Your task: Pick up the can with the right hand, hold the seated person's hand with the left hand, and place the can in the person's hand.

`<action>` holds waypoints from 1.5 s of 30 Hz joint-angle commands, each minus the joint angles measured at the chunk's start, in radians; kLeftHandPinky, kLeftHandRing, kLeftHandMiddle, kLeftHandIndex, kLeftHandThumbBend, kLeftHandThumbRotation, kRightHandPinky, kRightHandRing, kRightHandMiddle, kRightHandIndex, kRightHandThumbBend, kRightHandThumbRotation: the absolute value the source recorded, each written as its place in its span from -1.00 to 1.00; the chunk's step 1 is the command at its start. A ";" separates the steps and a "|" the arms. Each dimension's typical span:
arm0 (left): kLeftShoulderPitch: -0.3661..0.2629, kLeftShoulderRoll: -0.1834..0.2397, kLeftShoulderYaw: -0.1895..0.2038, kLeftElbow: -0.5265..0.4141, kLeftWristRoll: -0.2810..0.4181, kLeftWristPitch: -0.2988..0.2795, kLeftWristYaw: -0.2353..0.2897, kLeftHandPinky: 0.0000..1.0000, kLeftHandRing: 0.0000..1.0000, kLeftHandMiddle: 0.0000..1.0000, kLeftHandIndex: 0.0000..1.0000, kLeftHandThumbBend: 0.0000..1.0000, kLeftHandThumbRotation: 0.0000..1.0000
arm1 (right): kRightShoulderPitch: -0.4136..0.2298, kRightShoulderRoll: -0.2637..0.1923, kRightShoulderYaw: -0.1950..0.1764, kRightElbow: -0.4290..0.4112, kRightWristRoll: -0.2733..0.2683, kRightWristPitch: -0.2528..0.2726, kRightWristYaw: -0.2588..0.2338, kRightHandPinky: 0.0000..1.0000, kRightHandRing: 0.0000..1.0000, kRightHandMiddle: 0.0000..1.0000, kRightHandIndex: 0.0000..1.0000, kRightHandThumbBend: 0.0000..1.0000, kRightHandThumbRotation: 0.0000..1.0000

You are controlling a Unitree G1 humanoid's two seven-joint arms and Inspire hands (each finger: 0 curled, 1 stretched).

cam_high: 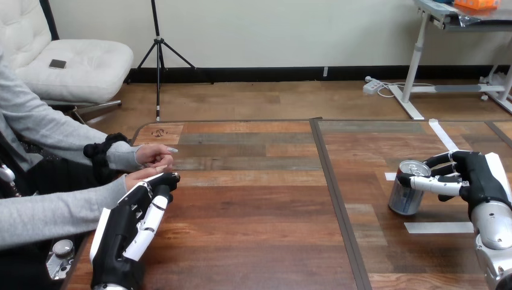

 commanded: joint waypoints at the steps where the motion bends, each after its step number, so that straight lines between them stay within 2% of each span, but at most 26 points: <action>1: -0.060 0.012 0.005 -0.016 -0.007 -0.012 -0.007 0.71 0.68 0.58 0.35 -0.53 0.12 | -0.058 -0.002 -0.004 -0.041 0.004 -0.059 -0.017 -0.30 -0.20 -0.12 -0.09 0.66 -1.00; 21: -0.064 0.014 0.006 -0.008 -0.004 -0.016 -0.007 0.70 0.69 0.58 0.34 -0.54 0.12 | -0.071 -0.008 -0.007 -0.057 0.012 -0.124 -0.005 -0.28 -0.19 -0.12 -0.09 0.62 -1.00; 24: -0.061 0.016 0.003 -0.016 -0.002 -0.002 -0.006 0.70 0.70 0.60 0.34 -0.54 0.12 | -0.072 -0.009 -0.008 -0.062 0.014 -0.139 -0.002 -0.30 -0.20 -0.13 -0.09 0.62 -1.00; 30: -0.063 0.014 0.006 -0.010 -0.009 -0.008 -0.012 0.71 0.70 0.59 0.34 -0.55 0.12 | -0.076 -0.008 -0.012 -0.070 0.021 -0.144 0.009 -0.29 -0.20 -0.12 -0.09 0.60 -1.00; 39: -0.063 0.010 0.010 -0.014 -0.021 0.006 -0.016 0.72 0.70 0.59 0.33 -0.50 0.10 | -0.074 -0.011 -0.007 -0.083 0.015 -0.189 0.015 -0.33 -0.25 -0.13 -0.10 0.60 -1.00; 42: -0.061 0.013 0.009 -0.016 -0.007 0.000 0.001 0.72 0.69 0.59 0.34 -0.47 0.08 | -0.075 -0.011 -0.008 -0.086 0.017 -0.197 0.023 -0.35 -0.26 -0.14 -0.10 0.60 -1.00; 45: -0.062 0.025 0.005 -0.008 0.038 -0.039 0.037 0.67 0.66 0.58 0.36 -0.45 0.10 | -0.075 -0.010 -0.009 -0.091 0.019 -0.200 0.028 -0.35 -0.26 -0.13 -0.10 0.59 -1.00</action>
